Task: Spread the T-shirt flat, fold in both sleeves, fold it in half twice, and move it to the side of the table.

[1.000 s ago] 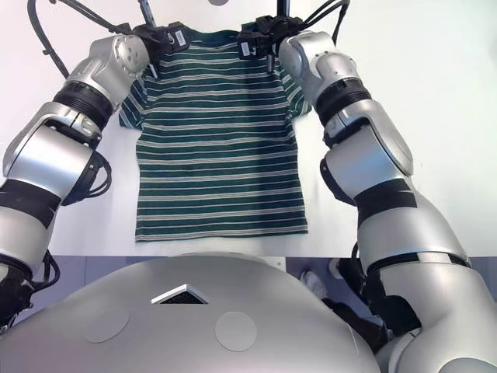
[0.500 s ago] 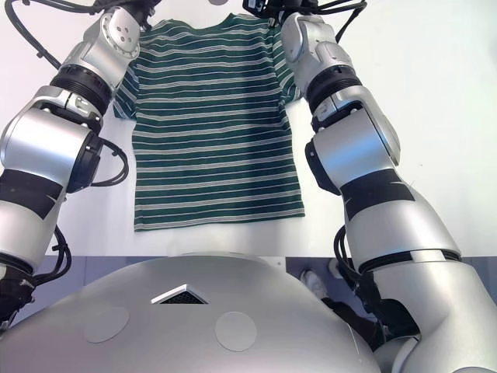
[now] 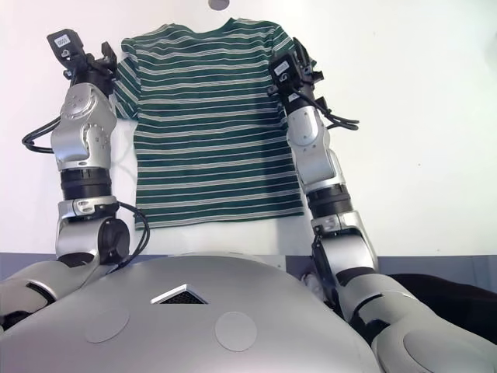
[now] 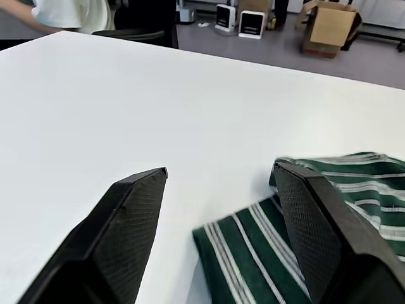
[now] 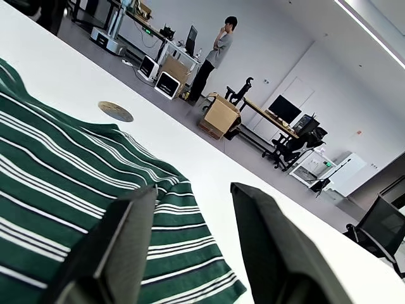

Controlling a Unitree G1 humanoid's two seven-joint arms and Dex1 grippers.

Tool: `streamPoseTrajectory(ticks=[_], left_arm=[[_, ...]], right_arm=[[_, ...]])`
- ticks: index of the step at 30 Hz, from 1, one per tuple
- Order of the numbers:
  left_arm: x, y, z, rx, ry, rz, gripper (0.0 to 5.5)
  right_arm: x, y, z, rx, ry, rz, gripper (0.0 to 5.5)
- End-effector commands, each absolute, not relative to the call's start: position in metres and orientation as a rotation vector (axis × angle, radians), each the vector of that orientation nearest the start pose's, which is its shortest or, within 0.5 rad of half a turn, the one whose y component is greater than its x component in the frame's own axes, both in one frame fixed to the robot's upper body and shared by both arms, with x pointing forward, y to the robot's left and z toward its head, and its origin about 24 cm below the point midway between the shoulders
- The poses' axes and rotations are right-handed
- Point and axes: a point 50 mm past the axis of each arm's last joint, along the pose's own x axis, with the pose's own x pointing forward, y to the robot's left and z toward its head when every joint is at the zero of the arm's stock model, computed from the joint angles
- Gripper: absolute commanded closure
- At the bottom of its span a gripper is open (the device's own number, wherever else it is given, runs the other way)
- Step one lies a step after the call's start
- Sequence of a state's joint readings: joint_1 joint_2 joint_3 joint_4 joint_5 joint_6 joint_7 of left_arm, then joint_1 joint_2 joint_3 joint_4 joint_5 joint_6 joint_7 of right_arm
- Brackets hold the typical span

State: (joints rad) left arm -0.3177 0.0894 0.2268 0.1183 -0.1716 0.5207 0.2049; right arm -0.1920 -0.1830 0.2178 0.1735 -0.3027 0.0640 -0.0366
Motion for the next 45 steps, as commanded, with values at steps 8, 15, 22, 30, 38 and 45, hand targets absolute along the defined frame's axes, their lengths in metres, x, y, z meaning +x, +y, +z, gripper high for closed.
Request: streamPoseTrajectory(ticks=[8,15,22,30,38,45], left_arm=[[0.316,0.225,-0.004,-0.152,0.601,0.244,2.88],[0.31,0.219,-0.011,-0.102,0.629,0.164,4.01],[0.298,0.219,-0.012,-0.082,0.655,0.125,4.01],[0.287,0.216,-0.021,-0.021,0.681,0.1,2.92],[0.274,0.213,-0.036,-0.008,0.735,0.08,3.79],[0.275,0.224,-0.032,-0.037,0.678,0.165,5.06]], right_arm=[[0.284,-0.113,0.051,-0.446,-0.008,0.123,3.3],[0.286,-0.12,0.051,-0.432,-0.001,0.063,3.3],[0.286,-0.117,0.053,-0.427,-0.018,0.048,3.3],[0.286,-0.118,0.052,-0.418,-0.011,0.05,3.3],[0.284,-0.117,0.05,-0.397,-0.001,0.057,3.3],[0.283,-0.116,0.048,-0.393,0.005,0.064,3.3]])
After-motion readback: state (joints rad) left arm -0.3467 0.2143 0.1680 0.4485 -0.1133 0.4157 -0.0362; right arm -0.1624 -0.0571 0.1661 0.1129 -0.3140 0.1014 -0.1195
